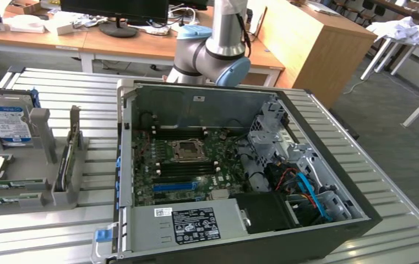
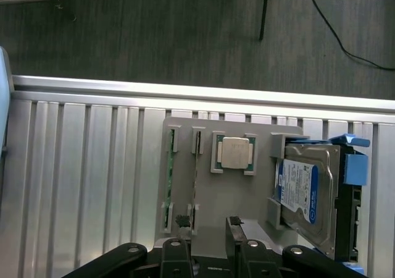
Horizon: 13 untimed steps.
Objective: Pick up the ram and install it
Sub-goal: 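Pick up the ram and move it above insertion slot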
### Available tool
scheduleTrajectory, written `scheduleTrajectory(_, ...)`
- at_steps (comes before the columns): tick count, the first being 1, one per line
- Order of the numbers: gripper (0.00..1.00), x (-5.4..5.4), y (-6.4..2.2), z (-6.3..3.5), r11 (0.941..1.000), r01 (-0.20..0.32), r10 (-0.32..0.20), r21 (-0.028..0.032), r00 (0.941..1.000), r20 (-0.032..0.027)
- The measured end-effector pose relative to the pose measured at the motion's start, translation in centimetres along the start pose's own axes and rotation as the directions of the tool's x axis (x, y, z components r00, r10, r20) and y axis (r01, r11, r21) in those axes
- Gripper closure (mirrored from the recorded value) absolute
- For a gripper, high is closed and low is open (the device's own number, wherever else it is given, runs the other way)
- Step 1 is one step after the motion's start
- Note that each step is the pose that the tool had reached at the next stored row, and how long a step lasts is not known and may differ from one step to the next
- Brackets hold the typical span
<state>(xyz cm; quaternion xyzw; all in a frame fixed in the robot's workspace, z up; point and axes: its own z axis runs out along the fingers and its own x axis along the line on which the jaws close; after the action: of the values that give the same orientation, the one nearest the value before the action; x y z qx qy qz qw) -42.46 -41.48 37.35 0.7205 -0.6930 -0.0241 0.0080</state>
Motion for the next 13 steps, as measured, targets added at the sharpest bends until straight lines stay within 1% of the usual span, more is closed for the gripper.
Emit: scheduleTrajectory(13, 0.65, 0.0, -0.08, 1.67, 1.0000, 0.000, 0.000, 0.0000, 1.0000, 0.0000)
